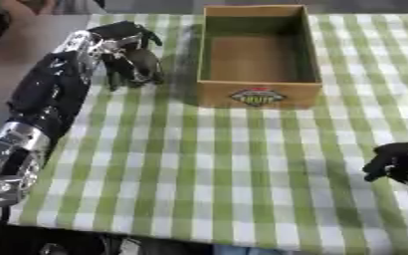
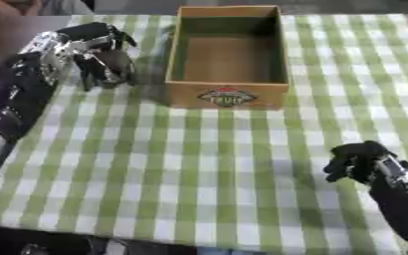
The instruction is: Pick up objects on the table and place them in the box.
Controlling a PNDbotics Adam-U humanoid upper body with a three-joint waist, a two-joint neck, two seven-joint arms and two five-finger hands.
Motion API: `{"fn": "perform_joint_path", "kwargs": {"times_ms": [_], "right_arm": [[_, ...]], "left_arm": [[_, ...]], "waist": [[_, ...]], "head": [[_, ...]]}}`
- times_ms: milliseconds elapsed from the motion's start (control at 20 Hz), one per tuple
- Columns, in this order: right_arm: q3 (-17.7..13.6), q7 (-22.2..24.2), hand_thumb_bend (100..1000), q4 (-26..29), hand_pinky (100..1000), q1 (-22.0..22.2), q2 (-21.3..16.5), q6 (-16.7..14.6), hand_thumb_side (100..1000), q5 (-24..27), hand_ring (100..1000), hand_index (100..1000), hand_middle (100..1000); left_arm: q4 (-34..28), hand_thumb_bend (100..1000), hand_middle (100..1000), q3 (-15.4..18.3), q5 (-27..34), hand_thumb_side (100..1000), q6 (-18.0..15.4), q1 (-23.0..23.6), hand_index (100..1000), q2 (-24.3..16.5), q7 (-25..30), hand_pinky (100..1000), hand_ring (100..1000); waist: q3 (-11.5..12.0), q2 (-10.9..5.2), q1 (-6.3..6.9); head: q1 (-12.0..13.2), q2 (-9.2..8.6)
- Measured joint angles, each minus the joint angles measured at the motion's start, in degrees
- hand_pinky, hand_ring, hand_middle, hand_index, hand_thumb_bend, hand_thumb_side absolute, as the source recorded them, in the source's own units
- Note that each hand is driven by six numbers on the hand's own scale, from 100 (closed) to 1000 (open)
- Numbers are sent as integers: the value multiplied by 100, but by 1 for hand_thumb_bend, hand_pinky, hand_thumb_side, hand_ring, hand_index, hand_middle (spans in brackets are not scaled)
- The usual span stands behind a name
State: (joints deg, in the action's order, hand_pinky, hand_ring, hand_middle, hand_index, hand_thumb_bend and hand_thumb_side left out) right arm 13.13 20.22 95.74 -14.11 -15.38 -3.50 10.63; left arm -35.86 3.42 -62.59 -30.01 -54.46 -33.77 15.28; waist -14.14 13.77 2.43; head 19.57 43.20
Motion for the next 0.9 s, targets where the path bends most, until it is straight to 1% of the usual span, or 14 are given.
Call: {"fn": "perform_joint_path", "kwargs": {"times_ms": [50,150,300,600,900], "right_arm": [[0,1,100,0,567,0,0,-1,919,0,610,701,545],[0,3,100,0,567,0,0,-3,917,0,610,701,545],[-1,6,100,-1,567,2,0,-6,915,0,610,701,545],[-4,6,100,-3,568,36,0,-6,911,0,610,702,545],[-4,8,100,-17,568,51,-1,-7,910,2,610,702,545]], "left_arm": [[-3,424,203,0,1,100,-7,0,791,0,3,442,164],[-24,401,156,-1,17,100,-34,1,770,2,5,424,120],[-117,374,119,-17,157,100,-106,6,754,2,44,405,100],[-610,356,101,-131,744,100,-364,-16,746,-43,297,397,100],[-1117,325,100,-248,1439,100,-492,-231,739,-104,547,395,100]], "waist": [[1,-1,-1],[6,-1,-3],[17,-2,-9],[48,-66,-9],[61,-110,-7]], "head": [[0,0],[-1,0],[-3,0],[-20,4],[-31,8]]}}
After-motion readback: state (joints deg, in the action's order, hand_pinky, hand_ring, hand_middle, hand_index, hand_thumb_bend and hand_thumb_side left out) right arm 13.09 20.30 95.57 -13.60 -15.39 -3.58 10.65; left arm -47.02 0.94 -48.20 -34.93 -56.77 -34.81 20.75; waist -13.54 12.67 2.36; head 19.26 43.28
